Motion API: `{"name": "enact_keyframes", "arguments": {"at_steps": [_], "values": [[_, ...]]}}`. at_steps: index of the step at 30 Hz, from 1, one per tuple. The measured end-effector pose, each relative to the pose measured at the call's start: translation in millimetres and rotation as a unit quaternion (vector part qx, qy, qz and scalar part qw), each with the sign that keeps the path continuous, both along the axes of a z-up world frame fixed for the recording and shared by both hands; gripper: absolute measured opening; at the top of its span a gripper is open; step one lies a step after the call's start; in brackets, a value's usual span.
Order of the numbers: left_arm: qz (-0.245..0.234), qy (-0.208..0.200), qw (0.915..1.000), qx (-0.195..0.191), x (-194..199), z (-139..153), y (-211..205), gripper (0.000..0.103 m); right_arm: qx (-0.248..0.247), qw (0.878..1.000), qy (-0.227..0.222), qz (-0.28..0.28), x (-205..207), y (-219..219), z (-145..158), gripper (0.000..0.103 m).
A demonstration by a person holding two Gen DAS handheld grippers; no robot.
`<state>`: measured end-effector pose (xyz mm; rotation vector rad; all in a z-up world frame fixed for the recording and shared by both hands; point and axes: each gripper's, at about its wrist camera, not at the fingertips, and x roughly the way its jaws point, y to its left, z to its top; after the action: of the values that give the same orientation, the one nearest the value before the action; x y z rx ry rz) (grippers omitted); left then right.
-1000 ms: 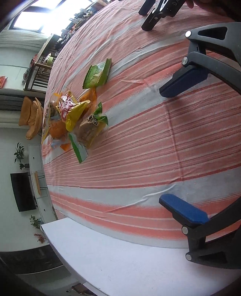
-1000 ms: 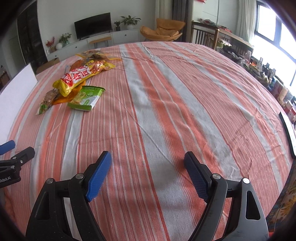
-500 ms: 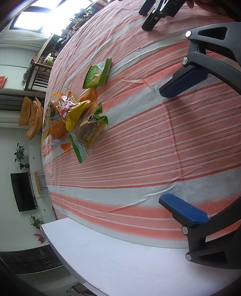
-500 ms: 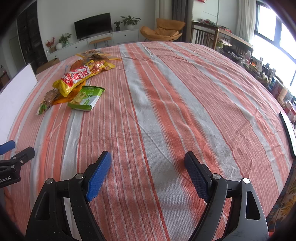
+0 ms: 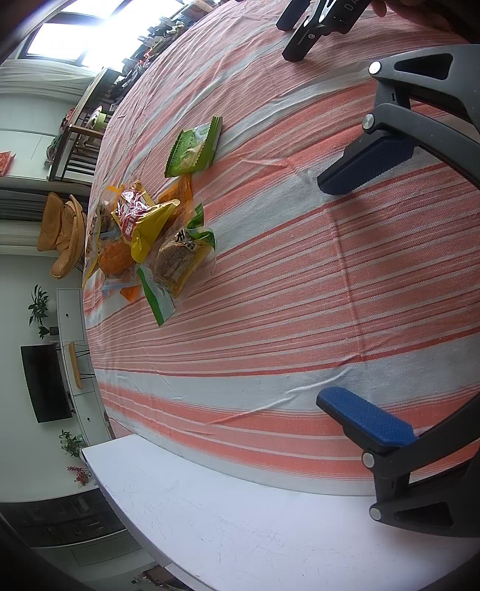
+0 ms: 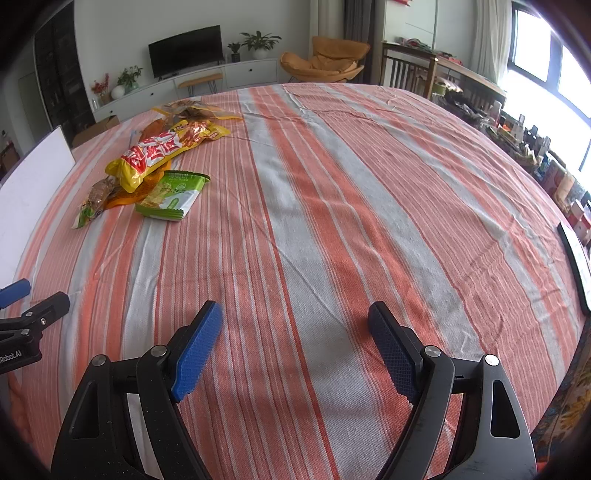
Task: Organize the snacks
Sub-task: 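Bring both open grippers back above the remaining snacks, then grasp the clear bag of brown meat with green label with the left gripper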
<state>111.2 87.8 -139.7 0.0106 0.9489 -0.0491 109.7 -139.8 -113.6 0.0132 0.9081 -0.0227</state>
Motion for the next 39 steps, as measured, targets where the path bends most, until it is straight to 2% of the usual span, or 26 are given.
{"name": "enact_keyframes", "arguments": {"at_steps": [26,30,31,33,36,39], "values": [[-0.002,0.001,1.0000,0.000,0.9,-0.5,-0.7,0.103,0.000,1.000,0.000,0.000,0.3,-0.2,-0.2,0.084],[-0.007,0.019,0.9998,0.000,4.0,0.2,-0.7,0.103,0.001,1.000,0.000,0.000,0.4,-0.2,-0.2,0.084],[-0.004,0.031,0.9995,-0.005,6.3,1.6,-0.1,0.102,0.001,1.000,0.000,0.000,0.4,-0.2,-0.2,0.084],[0.002,0.041,0.9982,-0.044,10.9,9.1,3.7,0.100,0.001,1.000,0.000,0.000,0.6,-0.1,-0.3,0.084],[0.019,0.020,0.9952,-0.093,21.1,33.7,7.2,0.099,0.000,1.000,0.000,0.000,0.6,-0.1,-0.3,0.084],[0.024,0.004,0.9958,-0.088,47.0,55.5,-1.1,0.099,0.001,1.000,0.000,0.000,0.7,-0.2,-0.4,0.084]]}}
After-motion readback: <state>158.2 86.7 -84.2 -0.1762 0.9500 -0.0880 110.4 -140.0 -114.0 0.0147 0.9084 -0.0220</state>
